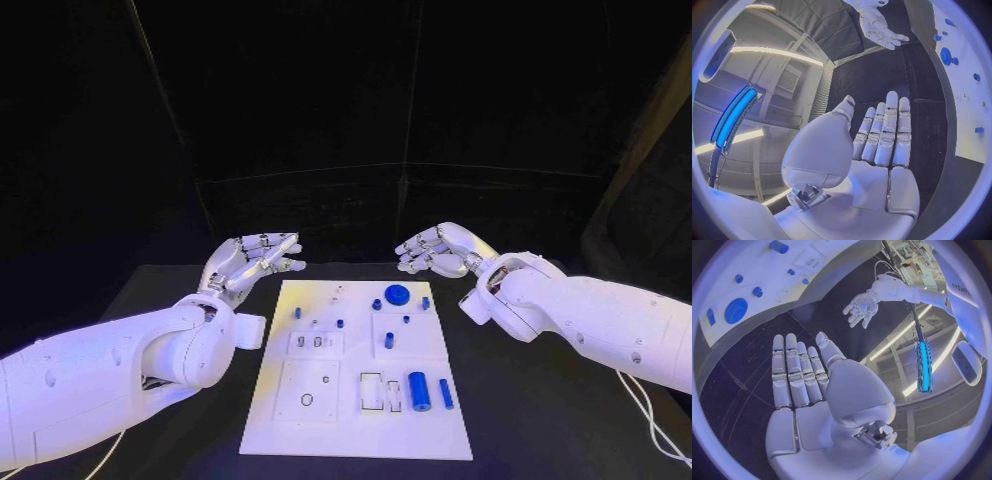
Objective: Assemble the parts on the task board
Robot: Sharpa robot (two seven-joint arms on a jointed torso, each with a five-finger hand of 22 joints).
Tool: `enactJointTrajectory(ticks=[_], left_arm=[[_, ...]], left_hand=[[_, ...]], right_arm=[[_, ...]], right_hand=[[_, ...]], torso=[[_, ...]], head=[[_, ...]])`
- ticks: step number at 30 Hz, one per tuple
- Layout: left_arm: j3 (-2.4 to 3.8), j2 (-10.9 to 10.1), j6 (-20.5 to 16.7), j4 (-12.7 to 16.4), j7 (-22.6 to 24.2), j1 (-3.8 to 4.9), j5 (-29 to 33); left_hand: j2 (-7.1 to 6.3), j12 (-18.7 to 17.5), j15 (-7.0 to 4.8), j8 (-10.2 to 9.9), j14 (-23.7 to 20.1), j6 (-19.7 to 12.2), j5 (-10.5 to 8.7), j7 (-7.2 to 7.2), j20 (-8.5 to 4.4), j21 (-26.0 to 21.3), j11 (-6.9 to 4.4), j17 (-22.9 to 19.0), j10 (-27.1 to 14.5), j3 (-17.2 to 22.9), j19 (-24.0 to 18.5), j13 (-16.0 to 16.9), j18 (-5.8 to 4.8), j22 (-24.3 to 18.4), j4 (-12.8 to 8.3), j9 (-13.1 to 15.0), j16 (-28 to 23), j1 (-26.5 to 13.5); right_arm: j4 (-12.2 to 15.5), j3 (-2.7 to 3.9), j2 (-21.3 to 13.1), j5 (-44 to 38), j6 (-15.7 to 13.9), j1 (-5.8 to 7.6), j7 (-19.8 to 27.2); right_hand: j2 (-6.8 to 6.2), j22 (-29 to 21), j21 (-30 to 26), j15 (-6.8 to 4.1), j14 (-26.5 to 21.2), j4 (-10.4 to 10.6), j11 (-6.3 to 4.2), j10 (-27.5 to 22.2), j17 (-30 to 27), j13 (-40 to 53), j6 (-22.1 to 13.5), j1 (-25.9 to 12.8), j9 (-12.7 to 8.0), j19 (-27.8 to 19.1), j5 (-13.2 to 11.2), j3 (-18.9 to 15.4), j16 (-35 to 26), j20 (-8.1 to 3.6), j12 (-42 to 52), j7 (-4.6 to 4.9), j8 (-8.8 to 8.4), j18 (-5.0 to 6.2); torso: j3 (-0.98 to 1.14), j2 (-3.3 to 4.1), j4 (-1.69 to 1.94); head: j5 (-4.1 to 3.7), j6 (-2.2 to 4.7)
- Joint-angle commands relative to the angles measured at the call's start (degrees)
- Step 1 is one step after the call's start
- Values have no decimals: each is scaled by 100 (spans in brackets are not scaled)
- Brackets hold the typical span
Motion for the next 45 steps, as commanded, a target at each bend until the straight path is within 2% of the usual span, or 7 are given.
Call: enactJointTrajectory(ticks=[1, 5, 9, 13, 25, 38, 45], left_arm=[[7, -85, 307, 172, 32, 26, -122], [8, -160, 406, 372, -7, 45, -134], [8, -168, 489, 488, -37, 52, -139], [8, -138, 597, 507, -58, 54, -140], [8, -106, 736, 445, -105, 57, -141], [8, -75, 783, 444, -143, 64, -141], [8, -57, 798, 411, -163, 66, -141]], left_hand=[[0, -37, -11, -25, 73, 45, 8, 2, -13, 25, -10, 55, 53, -12, 66, 3, 86, -9, -70, -9, 25, 66], [1, -47, -15, -31, 84, 52, 8, 1, -18, 26, -12, 70, 62, -15, 79, 2, 85, -12, -89, -10, 26, 80], [1, -53, -12, -34, 78, 53, 8, 7, -18, 23, -9, 75, 60, -18, 80, 1, 84, -14, -96, -11, 21, 83], [9, -62, -7, -39, 64, 54, 8, 14, -17, 18, -4, 81, 57, -21, 78, -1, 81, -19, -102, -12, 12, 83], [37, -65, -6, -37, 57, 79, 11, 8, -18, 10, -7, 98, 81, -17, 81, 1, 80, -26, -117, -10, 4, 92], [39, -66, -7, -39, 59, 79, 11, 10, -18, 10, -7, 101, 82, -18, 82, 1, 80, -27, -119, -10, 4, 93], [44, -72, -7, -44, 60, 76, 11, 17, -18, 9, -4, 106, 79, -19, 84, -1, 80, -29, -124, -12, 4, 94]], right_arm=[[-49, 6, 84, -1932, 375, 118, -873], [-132, 9, 228, -2869, 680, 207, -1371], [-223, 12, 377, -3469, 866, 240, -1652], [-318, 14, 514, -3870, 946, 254, -1819], [-471, 17, 766, -4406, 1195, 281, -1955], [-626, 17, 936, -4517, 1329, 285, -1973], [-720, 17, 1017, -4524, 1441, 285, -1958]], right_hand=[[-93, 500, 999, -384, 1287, -135, -245, 707, 289, 10, 532, 156, -3, 843, -18, 47, 326, -430, -178, -153, -80, 53], [-135, 786, 1487, -487, 1712, -126, -321, 824, 522, 14, 634, 104, -3, 1000, -41, 32, 560, -545, -293, -199, -147, 50], [-173, 1018, 1864, -539, 1940, -132, -345, 847, 765, 13, 688, 70, -4, 1010, -18, 32, 798, -599, -340, -233, -227, 51], [-189, 1200, 2149, -550, 1951, -135, -347, 778, 1006, 11, 702, 51, -6, 923, -17, 51, 1036, -612, -345, -243, -300, 52], [-223, 1659, 2900, -558, 1942, -131, -337, 587, 1766, 14, 636, -23, -8, 764, -44, 124, 1926, -596, -339, -259, -325, 66], [-195, 1918, 3340, -542, 1877, -126, -321, 481, 2236, 11, 600, -56, -6, 654, -50, 221, 2566, -570, -342, -255, -323, 70], [-143, 2024, 3523, -542, 1836, -131, -316, 496, 2453, 10, 626, -44, -5, 608, -94, 334, 2870, -564, -341, -255, -318, 72]], torso=[[-33, 192, 56], [-70, 317, 118], [-104, 420, 173], [-123, 504, 217], [-136, 672, 244], [-130, 780, 283], [-116, 828, 296]], head=[[-43, 21], [-108, 52], [-144, 79], [-172, 95], [-250, 150], [-272, 173], [-274, 175]])
